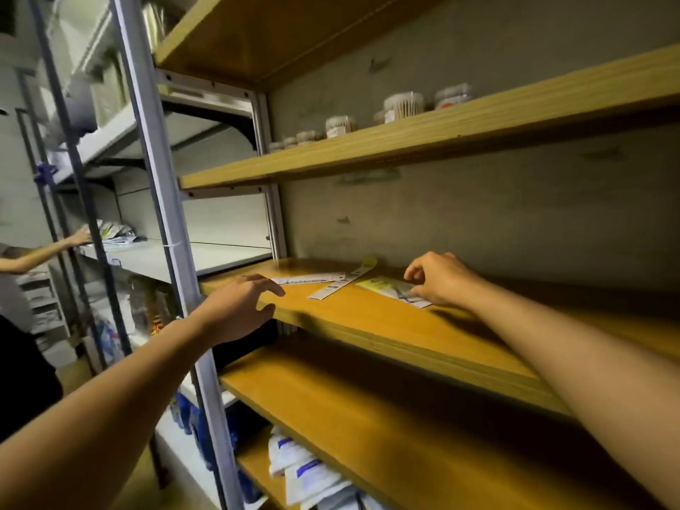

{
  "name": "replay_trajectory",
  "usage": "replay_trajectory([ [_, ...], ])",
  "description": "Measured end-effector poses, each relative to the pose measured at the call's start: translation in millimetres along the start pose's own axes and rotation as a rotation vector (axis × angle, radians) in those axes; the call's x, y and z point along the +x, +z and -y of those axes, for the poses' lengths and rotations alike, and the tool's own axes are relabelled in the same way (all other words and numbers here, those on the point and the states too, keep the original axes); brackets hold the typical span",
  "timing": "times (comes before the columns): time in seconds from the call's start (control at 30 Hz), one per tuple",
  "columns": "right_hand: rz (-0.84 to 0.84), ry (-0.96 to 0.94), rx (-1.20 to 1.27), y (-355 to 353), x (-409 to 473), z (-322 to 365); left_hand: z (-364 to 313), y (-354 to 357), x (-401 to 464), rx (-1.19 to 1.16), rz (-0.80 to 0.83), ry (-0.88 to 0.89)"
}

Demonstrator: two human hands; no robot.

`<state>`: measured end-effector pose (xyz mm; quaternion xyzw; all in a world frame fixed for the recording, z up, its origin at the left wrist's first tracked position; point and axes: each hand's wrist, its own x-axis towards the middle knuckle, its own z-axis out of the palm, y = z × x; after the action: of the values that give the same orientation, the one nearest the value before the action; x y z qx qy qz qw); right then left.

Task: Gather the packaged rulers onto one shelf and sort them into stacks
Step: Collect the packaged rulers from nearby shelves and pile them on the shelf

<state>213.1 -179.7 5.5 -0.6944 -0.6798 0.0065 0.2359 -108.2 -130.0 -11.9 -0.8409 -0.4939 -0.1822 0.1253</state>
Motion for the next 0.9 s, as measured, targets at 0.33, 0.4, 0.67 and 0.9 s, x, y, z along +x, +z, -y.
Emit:
replay_trajectory([
  [0.33,0.246,0.161,-0.171,26,70,-17,60,61,91,-0.142,0.034,-0.041],
  [0.4,0.279,0.189,-0.182,26,78,-16,69,67,109,-0.140,0.055,-0.031],
  [0.67,0.312,0.325,-0.232,19,91,-2,83,90,161,0.000,0.227,-0.029],
  [0.9,0.270,0.434,-0.175,8,72,14,87,75,173,0.031,0.314,-0.010],
])
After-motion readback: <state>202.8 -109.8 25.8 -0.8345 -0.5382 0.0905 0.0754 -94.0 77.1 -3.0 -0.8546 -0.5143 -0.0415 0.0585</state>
